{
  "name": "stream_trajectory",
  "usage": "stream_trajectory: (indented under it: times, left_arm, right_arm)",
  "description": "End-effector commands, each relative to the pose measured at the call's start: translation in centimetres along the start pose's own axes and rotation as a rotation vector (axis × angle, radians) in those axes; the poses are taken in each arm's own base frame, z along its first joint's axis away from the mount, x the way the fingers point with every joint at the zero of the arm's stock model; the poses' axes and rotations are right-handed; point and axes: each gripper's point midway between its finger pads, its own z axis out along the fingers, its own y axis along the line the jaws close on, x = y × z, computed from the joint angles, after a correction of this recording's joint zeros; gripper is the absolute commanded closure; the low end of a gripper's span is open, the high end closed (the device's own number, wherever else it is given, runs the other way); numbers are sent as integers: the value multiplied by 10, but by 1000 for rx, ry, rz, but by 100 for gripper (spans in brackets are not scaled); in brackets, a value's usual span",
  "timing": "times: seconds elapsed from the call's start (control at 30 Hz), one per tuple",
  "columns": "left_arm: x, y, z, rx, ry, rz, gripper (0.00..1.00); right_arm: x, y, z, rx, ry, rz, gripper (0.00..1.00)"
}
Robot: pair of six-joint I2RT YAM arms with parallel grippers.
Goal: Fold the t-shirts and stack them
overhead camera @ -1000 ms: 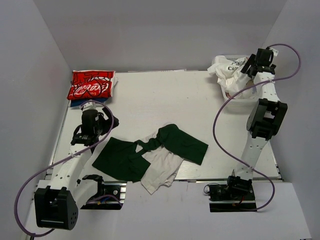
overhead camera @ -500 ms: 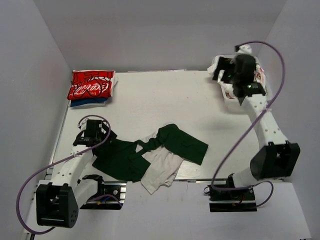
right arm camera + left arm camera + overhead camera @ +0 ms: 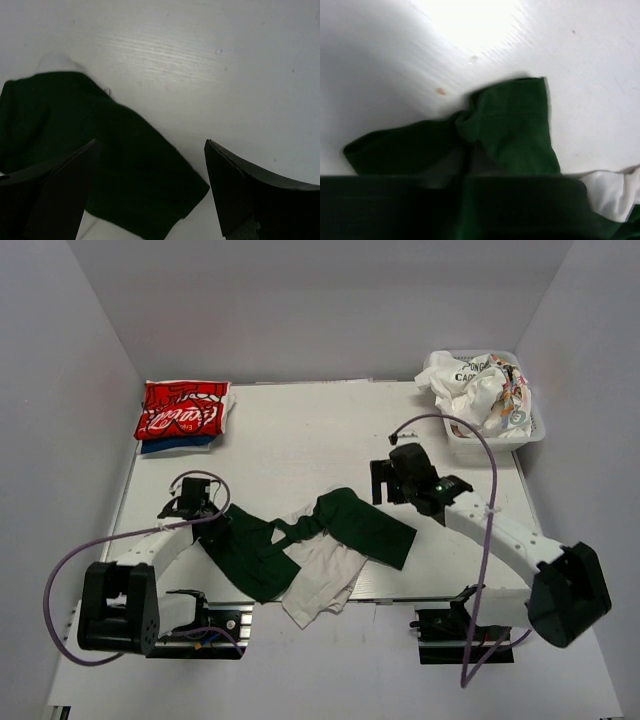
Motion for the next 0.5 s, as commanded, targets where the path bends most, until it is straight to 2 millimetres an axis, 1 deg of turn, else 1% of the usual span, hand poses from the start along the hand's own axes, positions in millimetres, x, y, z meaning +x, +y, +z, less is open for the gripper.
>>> stream_trajectory:
  times: [0.0, 0.03, 0.07, 0.1, 0.13, 0.17, 0.2, 0.23, 0.27, 0.3, 0.33, 0.37, 0.4, 0.43, 0.47]
  left_arm:
    - [31, -4, 19, 68, 135, 70, 100]
    - [32, -3, 24, 55, 149, 79, 100]
    - [31, -7, 25, 69, 155, 89, 100]
    - [24, -12, 26, 70, 139, 89, 100]
    - [19, -15, 26, 71, 123, 99, 100]
    - [14, -17, 26, 70, 108, 99, 100]
    - [6, -18, 25, 64, 76, 99, 100]
    - [-1, -23, 23, 74, 52, 107, 100]
    - [-3, -25, 20, 85, 41, 107, 100]
    - [-16, -35, 13, 112, -6, 105, 100]
    - [-22, -41, 9, 130, -25, 104, 100]
    - [-22, -41, 6, 132, -28, 114, 100]
    - [-30, -46, 1, 145, -54, 112, 100]
    - [-39, -50, -5, 155, -93, 109, 100]
    - [-42, -50, -6, 152, -110, 107, 100]
  right_arm:
    - [6, 7, -33, -12, -38, 65, 10]
    - [21, 8, -37, -9, 13, 44, 10]
    - [34, 8, -46, -16, 54, 40, 10]
    - [58, 16, -47, -46, 114, 9, 10]
    - [77, 17, -51, -63, 170, -8, 10]
    - [90, 18, -53, -72, 200, -18, 10]
    - [124, 22, -55, -117, 276, -49, 10]
    - [133, 22, -55, -123, 293, -54, 10]
    - [142, 21, -54, -119, 316, -55, 10]
    - [156, 20, -53, -114, 355, -74, 10]
    - [168, 24, -52, -120, 395, -72, 10]
    - [172, 24, -52, -113, 406, -81, 10]
    - [174, 25, -50, -118, 411, -88, 10]
    - [182, 28, -47, -121, 433, -103, 10]
    - [182, 31, -44, -134, 425, -115, 10]
